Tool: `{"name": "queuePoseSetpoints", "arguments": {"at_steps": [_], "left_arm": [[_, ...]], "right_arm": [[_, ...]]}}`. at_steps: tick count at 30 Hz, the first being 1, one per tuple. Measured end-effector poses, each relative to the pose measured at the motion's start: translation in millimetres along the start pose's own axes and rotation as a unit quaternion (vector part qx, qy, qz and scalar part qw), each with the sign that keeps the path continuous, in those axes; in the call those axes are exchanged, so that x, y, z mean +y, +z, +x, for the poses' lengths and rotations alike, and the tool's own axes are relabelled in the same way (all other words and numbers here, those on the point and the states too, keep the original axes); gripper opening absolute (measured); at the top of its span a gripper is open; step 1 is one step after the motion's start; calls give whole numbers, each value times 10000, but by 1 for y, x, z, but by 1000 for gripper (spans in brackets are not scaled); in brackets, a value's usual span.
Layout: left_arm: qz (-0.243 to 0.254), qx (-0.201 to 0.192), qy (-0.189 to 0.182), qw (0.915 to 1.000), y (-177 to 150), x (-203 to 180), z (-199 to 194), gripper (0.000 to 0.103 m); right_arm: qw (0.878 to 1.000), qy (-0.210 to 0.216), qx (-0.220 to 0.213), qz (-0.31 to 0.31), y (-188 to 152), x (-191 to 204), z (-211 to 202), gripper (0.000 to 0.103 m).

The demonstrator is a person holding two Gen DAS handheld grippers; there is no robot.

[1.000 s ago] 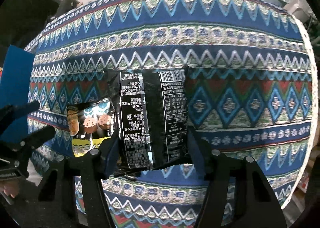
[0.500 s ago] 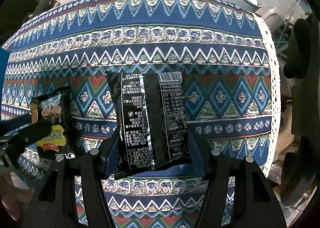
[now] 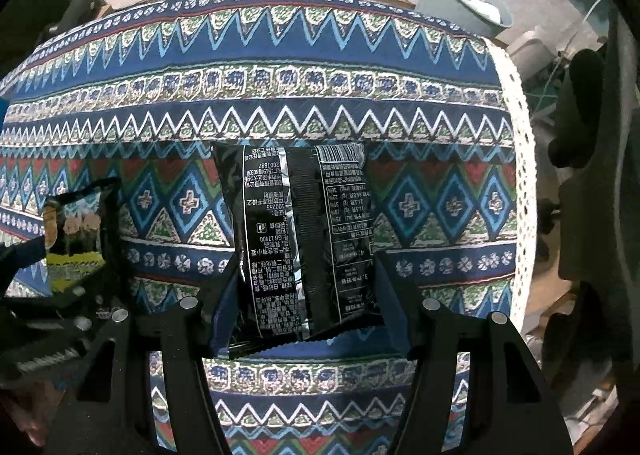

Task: Organize snacks
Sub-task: 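Grasp the black bag with the right gripper while the left gripper grasps the black-and-yellow bag, then lift both held bags and carry them over the cardboard box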

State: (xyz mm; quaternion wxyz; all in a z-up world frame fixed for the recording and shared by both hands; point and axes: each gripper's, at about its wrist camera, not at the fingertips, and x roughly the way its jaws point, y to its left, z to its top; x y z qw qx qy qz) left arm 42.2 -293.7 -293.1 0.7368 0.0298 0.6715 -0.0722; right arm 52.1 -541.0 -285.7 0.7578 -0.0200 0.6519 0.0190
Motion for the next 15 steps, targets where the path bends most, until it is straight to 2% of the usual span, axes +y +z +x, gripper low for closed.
{"name": "queuePoseSetpoints", "arguments": {"at_steps": [2, 5, 8, 15], "left_arm": [[174, -123, 213, 9995, -3, -8, -1, 73], [322, -216, 196, 9991, -4, -13, -4, 61], [396, -193, 81, 9990, -3, -7, -7, 61], [599, -508, 222, 9967, 3, 25, -29, 61]], "right_arm": [[10000, -68, -18, -47, 0, -4, -4, 62], [9999, -76, -44, -109, -1, 6, -7, 62], [9998, -64, -73, -191, -3, 22, -11, 62], [9989, -41, -298, -353, -2, 49, -27, 62]]}}
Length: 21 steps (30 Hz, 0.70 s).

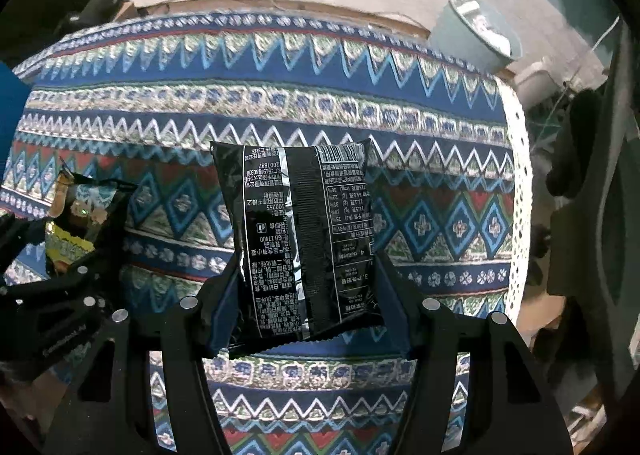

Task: Organize snacks
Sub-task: 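Lift both held bags and carry them over the cardboard box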

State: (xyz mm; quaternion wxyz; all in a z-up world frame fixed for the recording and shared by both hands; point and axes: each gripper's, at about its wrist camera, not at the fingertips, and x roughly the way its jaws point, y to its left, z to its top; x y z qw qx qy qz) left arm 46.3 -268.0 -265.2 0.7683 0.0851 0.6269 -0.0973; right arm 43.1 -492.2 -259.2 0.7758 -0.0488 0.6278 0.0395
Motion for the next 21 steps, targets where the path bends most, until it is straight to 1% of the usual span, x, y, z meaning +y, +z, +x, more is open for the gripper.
{"name": "queuePoseSetpoints", "arguments": {"at_steps": [3, 9, 11, 12, 17, 21], "left_arm": [[74, -194, 96, 9997, 4, 15, -18, 61], [252, -635, 355, 9970, 11, 47, -60, 61], [293, -757, 410, 9959, 5, 59, -75, 61], [335, -813, 449, 9951, 1, 72, -81, 61], [526, -1176, 667, 9894, -6, 93, -112, 61], [599, -1340, 737, 9864, -13, 108, -130, 61]], "right_arm": [[9999, -13, -123, -93, 6, 12, -9, 62], [9988, 104, -395, -275, 18, 39, -33, 62], [9982, 148, -475, -321, 21, 47, -39, 62], [9979, 177, -523, -347, 22, 51, -43, 62], [9960, 297, -707, -458, 29, 64, -58, 62], [9943, 342, -864, -529, 36, 74, -70, 62]]}}
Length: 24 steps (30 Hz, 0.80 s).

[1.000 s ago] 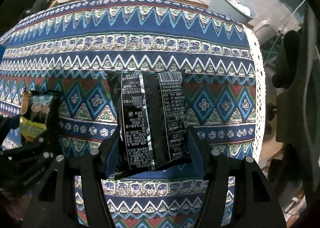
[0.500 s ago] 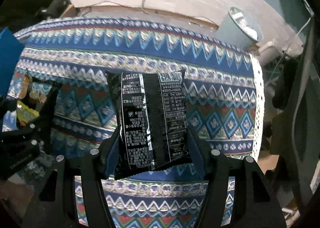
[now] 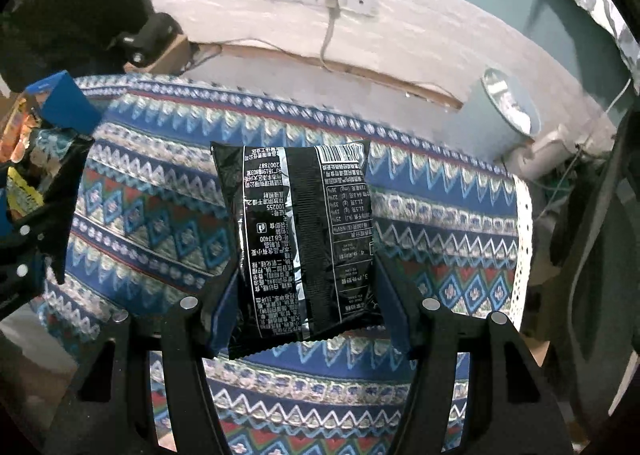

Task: Organize snacks
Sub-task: 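Lift both held bags and carry them over the cardboard box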

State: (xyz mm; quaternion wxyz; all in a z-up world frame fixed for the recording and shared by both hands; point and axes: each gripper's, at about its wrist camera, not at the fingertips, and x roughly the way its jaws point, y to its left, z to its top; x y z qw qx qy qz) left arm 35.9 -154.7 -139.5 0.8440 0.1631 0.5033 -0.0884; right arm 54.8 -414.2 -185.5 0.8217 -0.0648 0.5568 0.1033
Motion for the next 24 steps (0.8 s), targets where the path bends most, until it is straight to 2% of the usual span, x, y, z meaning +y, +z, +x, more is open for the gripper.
{"name": "queuePoseSetpoints", "arguments": {"at_steps": [10, 24], "left_arm": [[-97, -285, 130, 9995, -11, 51, -37, 61], [-493, -375, 412, 9972, -39, 137, -62, 61]], "right_arm": [[9986, 300, -347, -267, 26, 41, -22, 62], [9889, 822, -696, -1021, 57, 134, -52, 62]]}}
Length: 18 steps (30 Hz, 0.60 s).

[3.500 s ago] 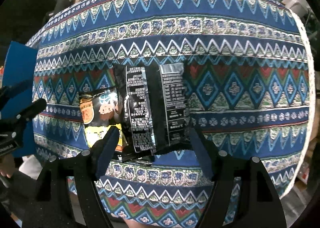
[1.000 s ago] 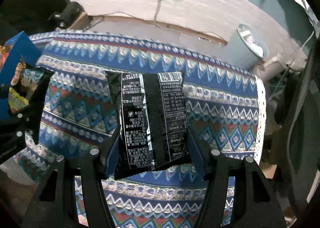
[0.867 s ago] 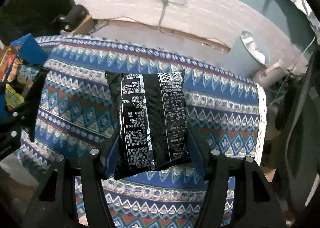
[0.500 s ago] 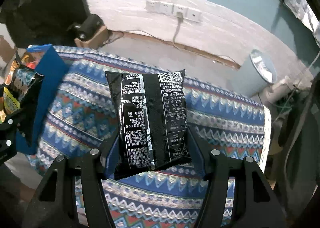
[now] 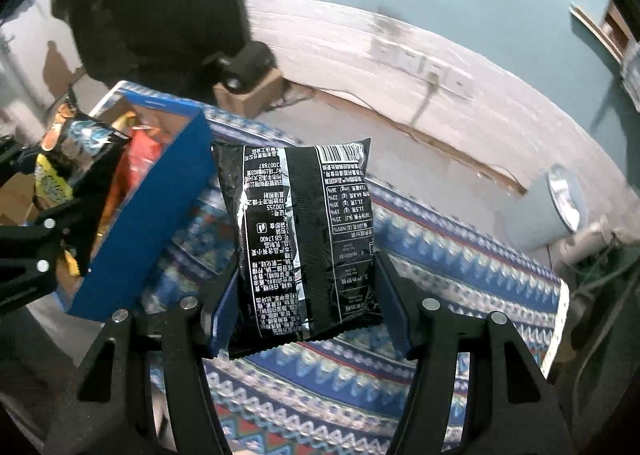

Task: Organize snacks
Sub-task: 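Lift both held bags and carry them over the cardboard box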

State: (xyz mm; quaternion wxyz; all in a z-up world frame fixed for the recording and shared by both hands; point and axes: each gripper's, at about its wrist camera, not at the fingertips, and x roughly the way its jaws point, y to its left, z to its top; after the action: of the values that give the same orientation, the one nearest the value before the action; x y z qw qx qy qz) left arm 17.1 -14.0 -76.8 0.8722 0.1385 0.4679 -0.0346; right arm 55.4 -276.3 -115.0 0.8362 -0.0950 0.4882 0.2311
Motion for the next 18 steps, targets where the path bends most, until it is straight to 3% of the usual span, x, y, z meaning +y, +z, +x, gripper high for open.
{"name": "queuePoseSetpoints", "arguments": {"at_steps": [18], "left_arm": [[-737, 325, 328, 9962, -46, 117, 15, 61]], "right_arm": [[9951, 614, 94, -767, 49, 112, 26, 62]]}}
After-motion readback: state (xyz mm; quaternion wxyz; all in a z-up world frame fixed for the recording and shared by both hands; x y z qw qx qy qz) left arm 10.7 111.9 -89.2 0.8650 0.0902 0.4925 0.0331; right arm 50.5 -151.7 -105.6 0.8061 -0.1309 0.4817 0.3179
